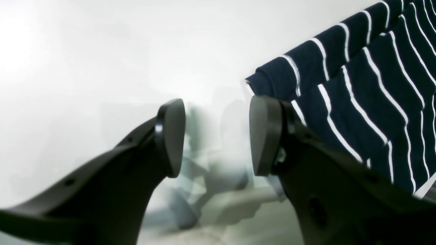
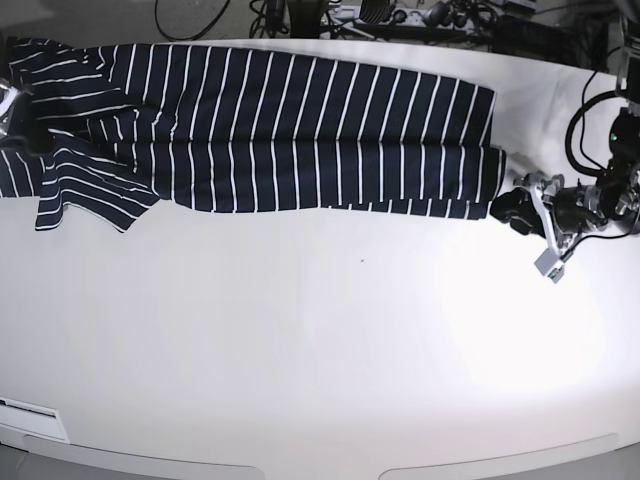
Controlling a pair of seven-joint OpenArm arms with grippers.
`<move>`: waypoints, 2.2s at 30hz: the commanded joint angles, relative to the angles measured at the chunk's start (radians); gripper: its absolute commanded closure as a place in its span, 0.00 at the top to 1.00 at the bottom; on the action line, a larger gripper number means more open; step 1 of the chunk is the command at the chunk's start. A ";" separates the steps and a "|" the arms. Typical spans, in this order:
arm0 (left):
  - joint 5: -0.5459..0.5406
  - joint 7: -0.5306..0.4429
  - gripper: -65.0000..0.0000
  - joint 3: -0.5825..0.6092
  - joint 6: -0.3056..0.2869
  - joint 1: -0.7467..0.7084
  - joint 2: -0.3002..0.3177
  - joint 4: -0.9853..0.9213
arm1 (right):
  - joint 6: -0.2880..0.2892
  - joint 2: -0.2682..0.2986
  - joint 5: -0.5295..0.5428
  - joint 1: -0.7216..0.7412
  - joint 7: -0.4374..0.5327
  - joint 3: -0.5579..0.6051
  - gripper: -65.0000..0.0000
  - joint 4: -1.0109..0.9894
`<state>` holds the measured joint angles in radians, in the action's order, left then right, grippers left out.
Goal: Fold the T-shirt properly
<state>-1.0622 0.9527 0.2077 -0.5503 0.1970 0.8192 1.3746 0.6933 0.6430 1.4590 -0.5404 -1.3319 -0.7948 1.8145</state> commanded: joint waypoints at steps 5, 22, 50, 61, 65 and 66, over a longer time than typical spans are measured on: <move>-0.016 -0.018 0.49 -0.012 -0.003 0.020 0.023 0.011 | 0.005 0.068 0.025 -0.029 -0.064 -0.013 0.00 0.016; -0.016 -0.011 0.49 -0.012 -0.026 0.020 0.029 0.011 | 0.005 0.122 -0.002 -0.080 -0.064 -0.024 0.00 0.016; -0.019 -0.011 0.49 -0.013 -0.026 0.042 0.031 0.011 | -0.095 -0.046 -0.498 -0.074 0.332 -0.034 0.56 0.020; -0.024 -0.036 0.49 -0.014 -0.026 0.042 0.029 0.011 | -0.127 -0.051 -0.383 -0.058 0.431 -0.075 0.00 0.178; -0.045 -0.036 0.49 -0.013 -0.026 0.042 0.028 0.011 | -0.036 -0.112 -0.336 -0.058 0.431 -0.074 0.00 0.177; -0.047 -0.037 0.49 -0.013 -0.026 0.042 0.028 0.011 | -0.031 -0.134 -0.341 -0.058 0.431 -0.074 0.00 0.176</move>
<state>-1.0920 0.9348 0.2073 -0.5690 0.2165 0.8276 1.3746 0.6567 0.4858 1.0988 -0.5983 -0.9279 -0.8593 1.9808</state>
